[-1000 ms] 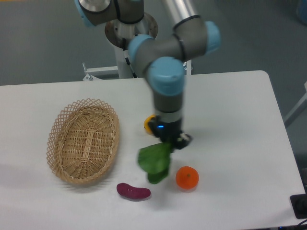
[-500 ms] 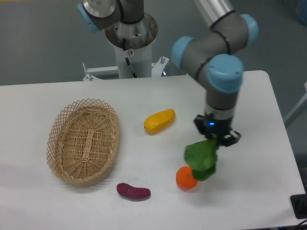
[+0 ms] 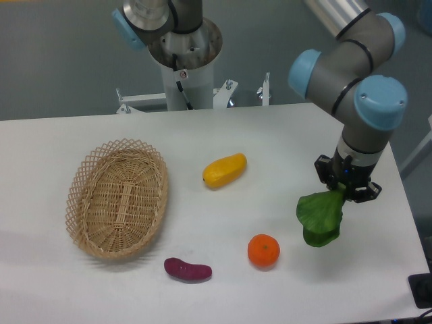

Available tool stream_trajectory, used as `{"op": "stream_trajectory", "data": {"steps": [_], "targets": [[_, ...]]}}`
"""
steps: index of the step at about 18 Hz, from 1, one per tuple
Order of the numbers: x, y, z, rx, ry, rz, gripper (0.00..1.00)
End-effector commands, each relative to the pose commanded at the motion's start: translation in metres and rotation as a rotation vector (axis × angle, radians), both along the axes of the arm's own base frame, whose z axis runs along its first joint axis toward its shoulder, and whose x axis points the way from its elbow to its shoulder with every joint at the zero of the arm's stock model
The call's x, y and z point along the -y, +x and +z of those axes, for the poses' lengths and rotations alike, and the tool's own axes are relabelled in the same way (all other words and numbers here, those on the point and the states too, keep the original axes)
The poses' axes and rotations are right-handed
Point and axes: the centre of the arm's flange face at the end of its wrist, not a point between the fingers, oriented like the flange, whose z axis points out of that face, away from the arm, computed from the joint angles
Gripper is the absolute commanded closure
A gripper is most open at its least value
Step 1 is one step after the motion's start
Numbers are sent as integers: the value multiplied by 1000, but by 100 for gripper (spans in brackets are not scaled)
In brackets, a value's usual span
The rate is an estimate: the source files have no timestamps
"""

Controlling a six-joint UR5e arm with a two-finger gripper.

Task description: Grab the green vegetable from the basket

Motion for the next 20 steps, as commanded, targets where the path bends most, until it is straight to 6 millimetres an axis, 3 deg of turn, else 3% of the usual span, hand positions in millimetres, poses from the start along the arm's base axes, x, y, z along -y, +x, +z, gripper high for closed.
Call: {"op": "stream_trajectory", "data": {"steps": [20], "targets": [[0,0,0,-4,-9,-26,95]]}}
